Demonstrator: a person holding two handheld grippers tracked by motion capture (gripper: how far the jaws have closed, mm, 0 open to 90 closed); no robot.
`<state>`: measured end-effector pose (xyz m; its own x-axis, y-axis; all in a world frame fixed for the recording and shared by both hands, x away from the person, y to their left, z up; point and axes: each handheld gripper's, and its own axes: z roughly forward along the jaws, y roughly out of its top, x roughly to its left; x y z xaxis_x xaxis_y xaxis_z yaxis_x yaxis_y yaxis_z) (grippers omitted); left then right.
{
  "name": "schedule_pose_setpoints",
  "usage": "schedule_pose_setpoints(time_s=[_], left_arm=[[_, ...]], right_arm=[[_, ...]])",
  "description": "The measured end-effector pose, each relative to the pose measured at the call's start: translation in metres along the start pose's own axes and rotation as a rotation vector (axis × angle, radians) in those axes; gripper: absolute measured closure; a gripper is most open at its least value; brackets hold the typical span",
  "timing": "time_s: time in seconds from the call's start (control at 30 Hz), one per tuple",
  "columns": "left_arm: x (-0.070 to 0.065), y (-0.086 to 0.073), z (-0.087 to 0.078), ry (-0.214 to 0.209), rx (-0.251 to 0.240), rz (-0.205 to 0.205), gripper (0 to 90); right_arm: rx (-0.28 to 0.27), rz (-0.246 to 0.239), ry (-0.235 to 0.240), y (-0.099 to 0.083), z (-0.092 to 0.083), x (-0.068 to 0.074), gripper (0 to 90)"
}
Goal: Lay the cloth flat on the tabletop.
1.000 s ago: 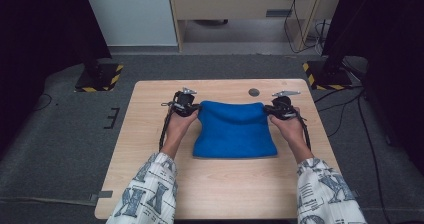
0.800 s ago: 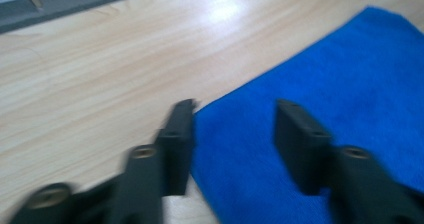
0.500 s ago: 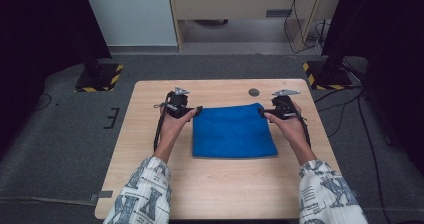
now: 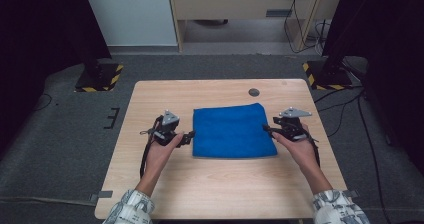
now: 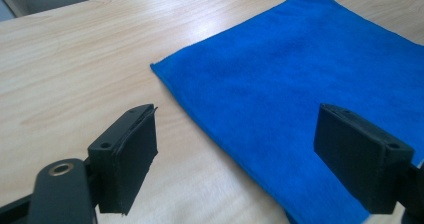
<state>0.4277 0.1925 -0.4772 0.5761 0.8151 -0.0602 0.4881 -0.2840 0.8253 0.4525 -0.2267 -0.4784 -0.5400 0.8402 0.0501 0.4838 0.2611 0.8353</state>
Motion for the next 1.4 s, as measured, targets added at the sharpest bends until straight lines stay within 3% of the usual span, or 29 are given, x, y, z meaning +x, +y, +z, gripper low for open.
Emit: schedule_pose_setpoints(time_s=[0.13, 0.23, 0.3, 0.33, 0.4, 0.47, 0.57, 0.63, 0.83, 1.0, 1.2, 1.4], left_arm=[[-0.011, -0.013, -0.013, -0.012, 0.026, 0.052, 16.8], [-0.018, -0.023, -0.02, -0.016, 0.021, 0.054, 15.6], [-0.022, -0.033, -0.022, -0.019, 0.047, 0.071, 14.8], [-0.024, -0.04, -0.022, -0.009, 0.079, 0.105, 14.9], [-0.026, -0.051, -0.023, 0.004, 0.11, 0.132, 15.2], [-0.027, -0.061, -0.026, -0.011, 0.132, 0.107, 16.9], [-0.029, -0.063, -0.028, -0.038, 0.13, 0.098, 18.1], [-0.029, -0.062, -0.027, -0.045, 0.118, 0.09, 18.8], [-0.037, -0.065, -0.018, -0.074, 0.158, 0.072, 16.6], [-0.043, -0.064, -0.015, -0.073, 0.156, 0.087, 15.2], [-0.045, -0.063, -0.01, -0.095, 0.173, 0.104, 18.3], [-0.049, -0.061, -0.005, -0.103, 0.182, 0.122, 30.2]], right_arm=[[0.001, -0.006, 0.005, -0.017, -0.014, 0.008, 49.0], [0.004, 0.002, 0.013, -0.03, -0.028, 0.01, 52.4], [0.01, 0.001, 0.019, -0.037, -0.037, 0.01, 52.9], [0.004, 0.001, 0.016, -0.039, -0.042, 0.009, 53.7], [-0.004, 0.023, 0.028, -0.046, -0.052, 0.008, 53.9], [0.004, 0.019, 0.024, -0.054, -0.06, 0.009, 54.5], [0.023, 0.025, 0.045, -0.064, -0.067, 0.008, 55.1], [0.044, 0.017, 0.037, -0.068, -0.068, 0.007, 55.8], [0.106, -0.005, 0.065, -0.075, -0.055, 0.008, 57.1], [0.175, -0.033, 0.076, -0.081, -0.045, 0.01, 54.5], [0.19, -0.035, 0.082, -0.081, -0.038, 0.012, 51.5], [0.199, -0.038, 0.104, -0.081, -0.033, 0.012, 58.4]])
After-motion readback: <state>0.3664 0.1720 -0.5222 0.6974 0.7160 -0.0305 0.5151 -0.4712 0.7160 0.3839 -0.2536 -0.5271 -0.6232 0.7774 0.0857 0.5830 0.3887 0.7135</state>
